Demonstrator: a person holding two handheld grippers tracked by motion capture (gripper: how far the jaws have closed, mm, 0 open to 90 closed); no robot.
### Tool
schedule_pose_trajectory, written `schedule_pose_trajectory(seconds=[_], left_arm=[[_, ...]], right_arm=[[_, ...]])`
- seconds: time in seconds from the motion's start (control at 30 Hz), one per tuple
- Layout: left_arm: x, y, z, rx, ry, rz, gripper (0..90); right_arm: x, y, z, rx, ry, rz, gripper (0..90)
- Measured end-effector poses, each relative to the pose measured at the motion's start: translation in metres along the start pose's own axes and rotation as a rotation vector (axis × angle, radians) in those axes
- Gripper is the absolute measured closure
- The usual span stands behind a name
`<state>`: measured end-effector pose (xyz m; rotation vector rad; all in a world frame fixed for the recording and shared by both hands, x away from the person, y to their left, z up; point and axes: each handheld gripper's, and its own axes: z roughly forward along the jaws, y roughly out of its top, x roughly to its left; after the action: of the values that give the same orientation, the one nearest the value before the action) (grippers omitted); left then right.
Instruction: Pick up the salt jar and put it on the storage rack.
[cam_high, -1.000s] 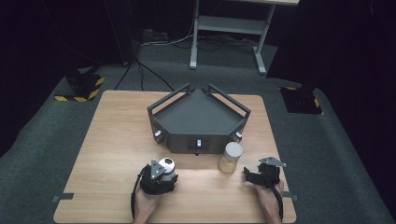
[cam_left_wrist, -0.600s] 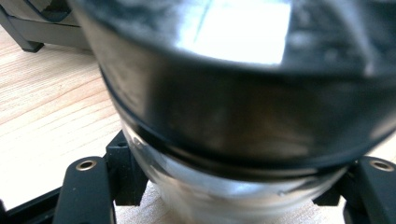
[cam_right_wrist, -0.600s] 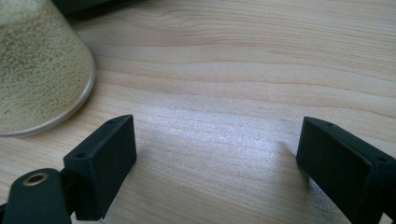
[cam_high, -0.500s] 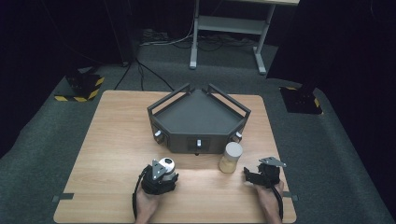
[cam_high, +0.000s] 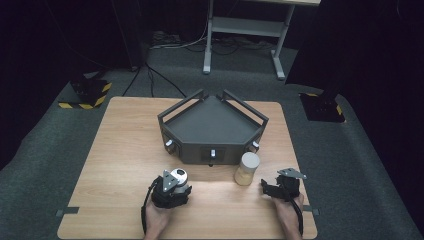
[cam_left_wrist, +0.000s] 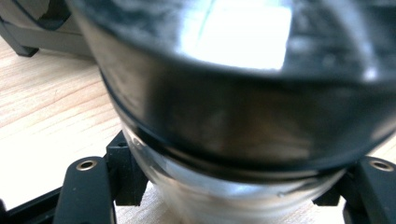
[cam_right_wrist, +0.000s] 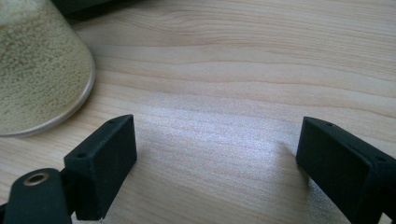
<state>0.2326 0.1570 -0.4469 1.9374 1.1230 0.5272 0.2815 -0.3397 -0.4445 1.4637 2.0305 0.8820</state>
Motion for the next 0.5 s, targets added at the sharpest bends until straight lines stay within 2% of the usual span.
schedule_pose_trajectory(seconds=[0.2, 0.3, 0.4, 0.5], left_arm=[[0.001, 0.009, -0.003, 0.014, -0.021, 0.029, 30.7], [0.001, 0.019, -0.005, 0.028, -0.031, 0.045, 30.7], [0.003, 0.026, -0.007, 0.024, -0.053, 0.044, 30.7], [0.004, 0.035, -0.01, 0.026, -0.075, 0.066, 30.7]], right_arm=[[0.0, 0.0, 0.0, 0.0, 0.0, 0.0, 12.1], [0.0, 0.0, 0.0, 0.0, -0.001, 0.001, 12.1], [0.0, 0.0, 0.0, 0.0, -0.001, 0.001, 12.2], [0.0, 0.0, 0.0, -0.001, -0.001, 0.001, 12.2]])
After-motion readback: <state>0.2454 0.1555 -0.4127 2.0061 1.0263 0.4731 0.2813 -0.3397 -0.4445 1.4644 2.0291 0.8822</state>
